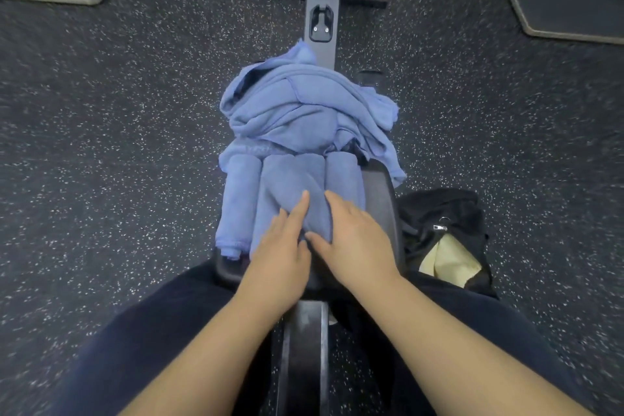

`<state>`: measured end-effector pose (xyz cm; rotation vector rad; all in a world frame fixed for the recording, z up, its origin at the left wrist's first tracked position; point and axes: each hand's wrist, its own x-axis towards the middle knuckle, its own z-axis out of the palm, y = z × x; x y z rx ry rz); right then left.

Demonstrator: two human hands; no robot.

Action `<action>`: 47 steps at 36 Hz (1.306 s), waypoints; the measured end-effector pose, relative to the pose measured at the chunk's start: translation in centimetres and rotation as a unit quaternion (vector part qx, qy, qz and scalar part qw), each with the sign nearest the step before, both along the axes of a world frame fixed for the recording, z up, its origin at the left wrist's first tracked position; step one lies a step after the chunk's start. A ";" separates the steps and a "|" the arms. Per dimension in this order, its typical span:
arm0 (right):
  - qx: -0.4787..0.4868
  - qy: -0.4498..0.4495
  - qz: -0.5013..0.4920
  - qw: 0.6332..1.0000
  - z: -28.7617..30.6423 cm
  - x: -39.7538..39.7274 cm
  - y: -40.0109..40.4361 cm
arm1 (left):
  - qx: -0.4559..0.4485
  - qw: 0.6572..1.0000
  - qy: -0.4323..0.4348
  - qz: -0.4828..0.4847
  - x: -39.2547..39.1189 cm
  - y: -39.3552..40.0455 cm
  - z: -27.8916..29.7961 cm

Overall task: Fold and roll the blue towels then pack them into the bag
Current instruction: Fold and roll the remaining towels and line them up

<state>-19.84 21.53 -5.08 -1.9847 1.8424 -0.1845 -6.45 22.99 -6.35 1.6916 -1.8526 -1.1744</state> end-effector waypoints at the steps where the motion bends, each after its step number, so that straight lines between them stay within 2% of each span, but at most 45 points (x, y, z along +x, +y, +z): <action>1: 0.002 -0.006 -0.007 1.000 0.0 0.0 0.0 | -0.002 1.000 0.013 0.001 0.0 -0.2 -0.1; 8: 0.023 -0.083 -0.065 0.994 0.6 0.1 0.2 | -0.043 0.984 0.171 0.014 -0.7 -0.8 0.0; 12: 0.007 -0.121 -0.091 0.988 1.3 -0.3 0.0 | -0.051 0.972 0.226 0.034 -1.3 -1.5 0.7; 19: 0.003 -0.156 -0.095 0.983 2.3 -2.3 -0.1 | 0.020 0.955 0.288 0.065 -3.0 -2.6 2.0; 26: 0.013 -0.259 -0.087 0.962 2.5 -5.1 0.2 | 0.045 0.931 0.354 0.072 -5.8 -2.4 3.1; 36: 0.025 -0.256 -0.089 0.962 1.9 -8.2 1.2 | 0.143 0.929 0.331 0.079 -9.8 -1.3 2.0; 40: -0.014 -0.239 -0.096 0.966 1.1 -7.9 0.7 | 0.132 0.935 0.321 0.079 -9.8 -1.9 1.6; 43: -0.044 -0.225 -0.104 0.968 0.4 -7.7 0.3 | 0.105 0.951 0.284 0.065 -9.4 -2.3 0.9; 47: -0.044 -0.183 -0.129 0.974 -0.5 -7.6 -0.3 | 0.093 0.960 0.259 0.055 -9.1 -2.5 1.2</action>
